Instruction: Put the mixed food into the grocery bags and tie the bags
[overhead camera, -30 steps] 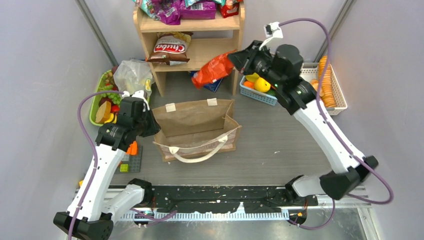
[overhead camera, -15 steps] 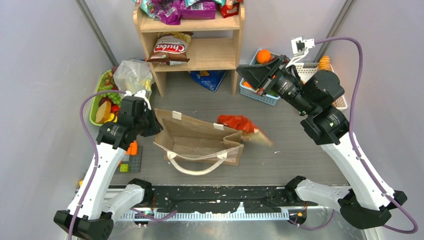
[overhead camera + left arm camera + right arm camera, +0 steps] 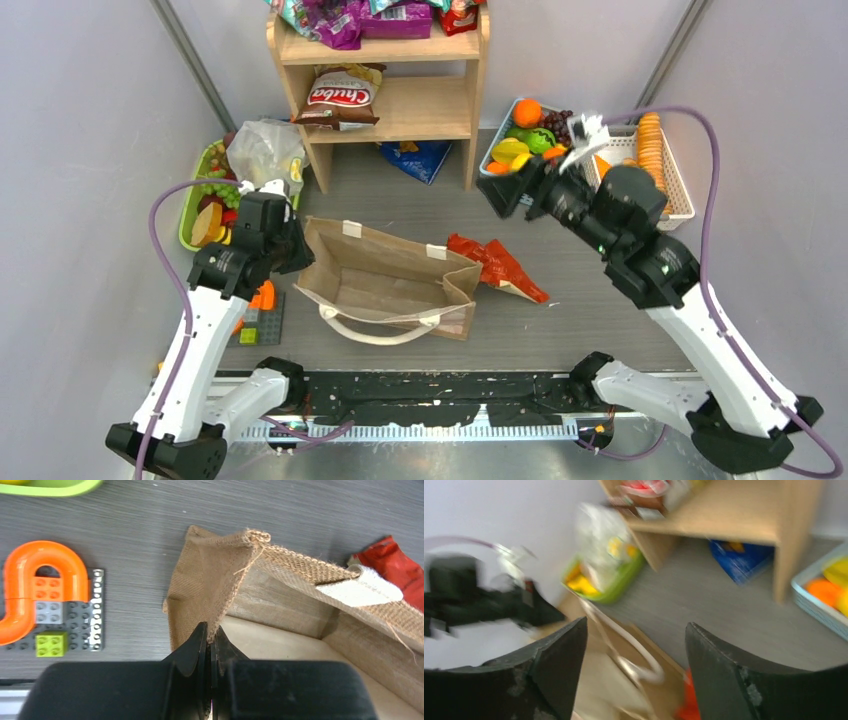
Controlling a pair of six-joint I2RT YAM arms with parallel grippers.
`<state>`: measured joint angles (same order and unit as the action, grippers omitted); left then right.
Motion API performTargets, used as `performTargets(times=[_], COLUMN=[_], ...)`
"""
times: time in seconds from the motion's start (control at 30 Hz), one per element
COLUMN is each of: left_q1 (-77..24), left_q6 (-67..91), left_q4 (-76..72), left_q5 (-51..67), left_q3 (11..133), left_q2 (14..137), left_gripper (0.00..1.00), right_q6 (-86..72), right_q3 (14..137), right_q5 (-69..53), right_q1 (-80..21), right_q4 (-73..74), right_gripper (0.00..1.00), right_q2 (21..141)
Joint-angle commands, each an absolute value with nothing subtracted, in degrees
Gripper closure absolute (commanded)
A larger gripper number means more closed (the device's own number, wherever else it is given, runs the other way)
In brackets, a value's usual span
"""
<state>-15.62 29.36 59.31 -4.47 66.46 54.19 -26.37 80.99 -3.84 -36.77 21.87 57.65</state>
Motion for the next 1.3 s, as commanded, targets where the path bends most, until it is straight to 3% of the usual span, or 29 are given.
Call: performTargets(times=[0.0, 0.2, 0.43, 0.7, 1.2, 1.27], left_q1=[-15.29, -14.81, -14.43, -14.06, -14.11, -14.06], left_q6=[27.51, 28.67, 29.23, 28.80, 28.00, 28.09], left_q4=[60.95, 61.39, 60.63, 60.36, 59.80, 59.52], left_q5=[-14.87, -20.01, -20.33, -20.07, -17.90, -17.65], left_q3=[70.72, 69.76, 69.07, 69.25, 69.93, 69.71], left_q2=[52.45, 52.61, 53.42, 53.56, 53.73, 53.46], left_gripper=[1.00, 1.00, 1.00, 1.00, 1.00, 1.00], right_q6=[-14.32, -12.22, -11.70, -1.49, 9.00, 9.60], right_q3=[65.49, 45.73, 33.77, 28.98, 27.97, 29.25], right_q5=[5.42, 5.59, 0.85, 4.16, 7.38, 6.79], right_q1=[-37.06, -37.09, -40.00, -46.81, -48.34, -48.36], right_q4=[30.48, 27.04, 19.61, 11.34, -10.35, -10.59], right_gripper=[0.16, 0.02, 0.04, 0.04, 0.01, 0.12], right_q2=[47.79, 33.69, 35.26, 39.39, 50.89, 51.69])
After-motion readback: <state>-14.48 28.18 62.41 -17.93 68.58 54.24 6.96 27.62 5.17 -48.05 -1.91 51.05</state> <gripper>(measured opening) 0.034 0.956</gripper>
